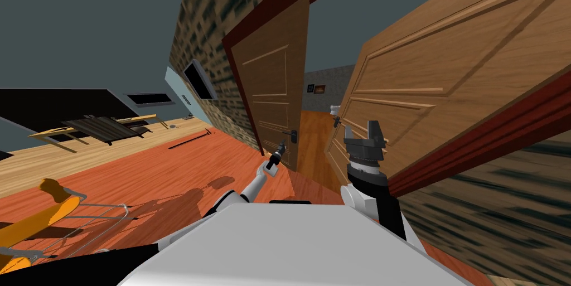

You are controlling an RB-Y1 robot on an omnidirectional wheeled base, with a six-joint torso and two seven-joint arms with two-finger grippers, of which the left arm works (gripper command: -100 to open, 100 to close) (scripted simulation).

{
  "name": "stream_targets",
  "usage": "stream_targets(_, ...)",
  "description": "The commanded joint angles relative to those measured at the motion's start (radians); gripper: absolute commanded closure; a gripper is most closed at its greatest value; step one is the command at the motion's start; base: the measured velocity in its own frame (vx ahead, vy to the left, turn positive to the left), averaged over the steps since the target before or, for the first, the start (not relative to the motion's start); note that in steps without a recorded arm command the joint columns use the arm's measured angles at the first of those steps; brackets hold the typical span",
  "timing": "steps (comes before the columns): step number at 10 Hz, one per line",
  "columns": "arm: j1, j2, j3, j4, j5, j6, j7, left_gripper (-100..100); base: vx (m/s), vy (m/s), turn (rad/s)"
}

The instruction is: Push the door open

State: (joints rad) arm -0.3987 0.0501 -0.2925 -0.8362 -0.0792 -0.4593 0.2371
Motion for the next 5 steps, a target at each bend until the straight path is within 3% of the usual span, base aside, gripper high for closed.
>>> stream_targets(1, -0.023, -0.006, -0.006, 0.037, -0.001, 0.005, 0.009, -100, 0.128, 0.088, -0.027)
stream_targets(4, -0.054, -0.018, -0.015, 0.086, -0.004, 0.01, 0.02, -100, 0.096, 0.068, -0.016)
stream_targets(5, -0.047, -0.017, -0.011, 0.077, -0.003, 0.007, 0.015, -100, 0.044, 0.032, -0.007)
